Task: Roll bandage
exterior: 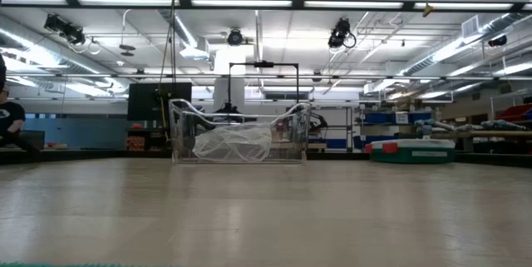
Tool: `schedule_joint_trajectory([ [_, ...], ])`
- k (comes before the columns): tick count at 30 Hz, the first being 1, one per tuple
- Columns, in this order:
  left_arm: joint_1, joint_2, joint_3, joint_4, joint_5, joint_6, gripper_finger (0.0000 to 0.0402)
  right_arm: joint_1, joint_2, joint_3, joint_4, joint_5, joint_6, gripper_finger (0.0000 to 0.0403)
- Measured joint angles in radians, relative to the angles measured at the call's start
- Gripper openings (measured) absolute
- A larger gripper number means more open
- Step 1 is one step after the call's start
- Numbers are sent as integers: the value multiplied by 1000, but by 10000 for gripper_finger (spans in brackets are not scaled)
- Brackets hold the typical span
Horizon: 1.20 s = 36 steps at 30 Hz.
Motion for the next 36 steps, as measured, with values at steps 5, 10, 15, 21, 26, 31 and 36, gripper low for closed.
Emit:
schedule_joint_trajectory([
  [5, 0, 0, -2, -10, 17, 0, 14, -20, 19, 0, -9, 5, -26, 150],
  [10, 0, 0, -2, -27, 15, -3, 14, -45, 43, 0, 31, 0, -72, 150],
  [15, 0, -1, 0, -21, 12, -4, 14, -65, 44, -1, 74, -22, -89, 150],
  [21, 0, -3, 2, -18, 25, -2, 14, -66, 43, -2, 110, -45, -125, 150],
  [26, 3, 1, -1, -39, 43, -3, 14, -64, 41, -2, 42, 34, -202, 150],
  [31, 1, -5, -2, -36, 70, -5, 14, -56, 36, -2, 60, 15, -213, 150],
  [36, 0, -9, 3, -23, 85, -7, 14, -54, 33, 18, 91, -29, -171, 150],
])
